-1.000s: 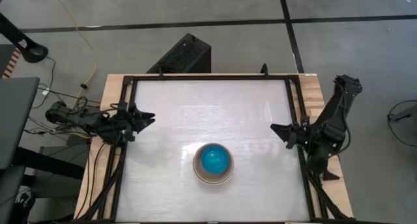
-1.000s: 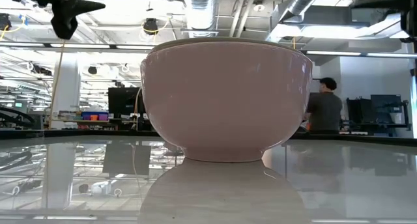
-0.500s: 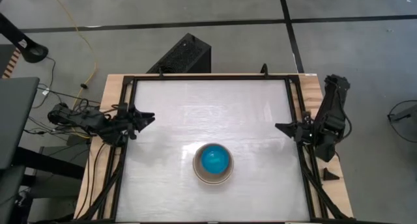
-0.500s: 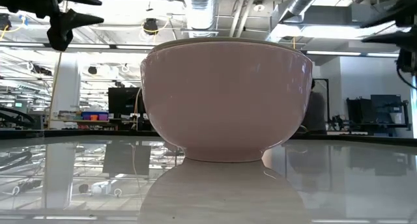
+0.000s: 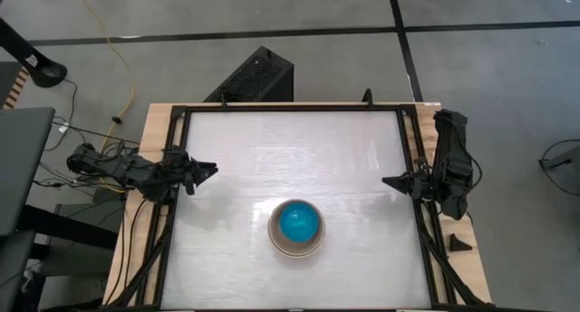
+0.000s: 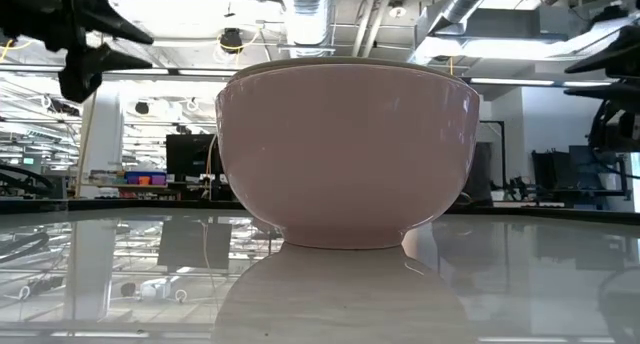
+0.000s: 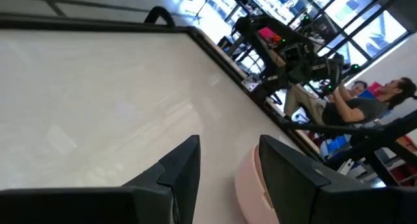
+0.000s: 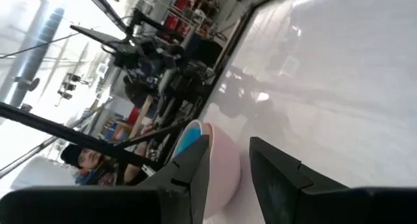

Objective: Nest bowls inside each other
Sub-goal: Return to Home Position

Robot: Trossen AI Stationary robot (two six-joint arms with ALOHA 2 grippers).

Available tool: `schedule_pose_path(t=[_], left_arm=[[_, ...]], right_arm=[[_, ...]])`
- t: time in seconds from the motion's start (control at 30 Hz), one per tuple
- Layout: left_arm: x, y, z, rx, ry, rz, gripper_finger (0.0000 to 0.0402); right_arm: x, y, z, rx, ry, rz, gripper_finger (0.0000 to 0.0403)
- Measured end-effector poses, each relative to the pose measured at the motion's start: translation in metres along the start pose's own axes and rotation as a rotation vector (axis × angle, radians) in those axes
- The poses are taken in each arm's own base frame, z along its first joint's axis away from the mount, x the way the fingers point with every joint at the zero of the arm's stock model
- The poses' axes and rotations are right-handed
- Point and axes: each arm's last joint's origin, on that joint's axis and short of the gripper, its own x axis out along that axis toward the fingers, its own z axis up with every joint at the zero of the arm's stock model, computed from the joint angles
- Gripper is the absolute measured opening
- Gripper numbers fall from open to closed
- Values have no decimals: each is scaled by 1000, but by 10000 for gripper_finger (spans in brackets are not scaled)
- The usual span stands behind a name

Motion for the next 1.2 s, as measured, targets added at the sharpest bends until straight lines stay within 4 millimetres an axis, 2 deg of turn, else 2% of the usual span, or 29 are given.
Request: schedule_pose_path(t=[0.4,0.67,0.8,1.03,1.2], left_arm=[[25,35,-59,-111,-80,-50,145],[25,38,-63,-37,-42,-26,145],[26,39,-63,9,-73,20,145],[26,38,-64,242,-41,-10,145],[26,38,-64,301,-30,-25,145]], right_arm=[[-1,-2,7,-51,-72,15,141],[2,-4,9,-183,-115,-33,141],[3,-5,10,-326,-118,-69,141],[4,-7,7,-492,-6,-102,141],[3,-7,2,-530,196,-98,141]])
